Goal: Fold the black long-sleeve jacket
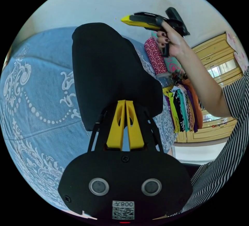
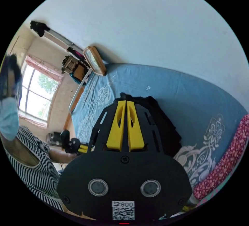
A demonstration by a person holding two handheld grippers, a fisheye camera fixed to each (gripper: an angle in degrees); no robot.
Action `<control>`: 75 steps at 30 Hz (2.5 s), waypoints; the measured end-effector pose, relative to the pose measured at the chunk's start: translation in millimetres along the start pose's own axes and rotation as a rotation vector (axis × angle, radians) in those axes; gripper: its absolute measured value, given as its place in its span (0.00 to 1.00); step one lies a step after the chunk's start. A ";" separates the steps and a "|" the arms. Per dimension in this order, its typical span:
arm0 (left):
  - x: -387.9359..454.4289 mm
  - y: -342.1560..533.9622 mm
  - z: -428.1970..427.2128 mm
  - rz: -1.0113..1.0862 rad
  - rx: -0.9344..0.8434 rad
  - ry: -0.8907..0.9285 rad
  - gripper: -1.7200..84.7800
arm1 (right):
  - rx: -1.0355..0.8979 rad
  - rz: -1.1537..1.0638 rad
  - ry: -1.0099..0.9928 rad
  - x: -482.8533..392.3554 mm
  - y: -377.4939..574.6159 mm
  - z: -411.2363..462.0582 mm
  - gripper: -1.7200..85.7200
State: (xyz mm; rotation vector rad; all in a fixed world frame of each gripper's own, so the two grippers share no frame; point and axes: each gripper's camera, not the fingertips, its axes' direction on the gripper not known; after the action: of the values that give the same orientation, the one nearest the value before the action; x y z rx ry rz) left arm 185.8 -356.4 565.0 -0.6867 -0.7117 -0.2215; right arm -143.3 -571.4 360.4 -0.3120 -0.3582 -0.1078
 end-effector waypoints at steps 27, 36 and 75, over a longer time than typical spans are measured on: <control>1.9 -110.6 49.7 0.212 -0.079 -0.203 0.02 | -0.242 0.009 0.344 -226.0 244.3 106.0 0.02; 26.8 -126.0 56.0 0.397 -0.047 -0.243 0.02 | -0.190 -0.026 0.362 -276.8 283.2 139.4 0.02; -272.1 51.3 65.2 -0.261 0.044 0.115 0.04 | -0.071 0.337 -0.019 -217.2 486.4 344.5 0.02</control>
State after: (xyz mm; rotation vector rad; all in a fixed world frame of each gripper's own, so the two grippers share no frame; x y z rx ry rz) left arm -30.2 -285.7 394.1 -0.5335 -0.6931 -0.4793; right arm -381.5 9.4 451.8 -0.4395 -0.3161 0.2141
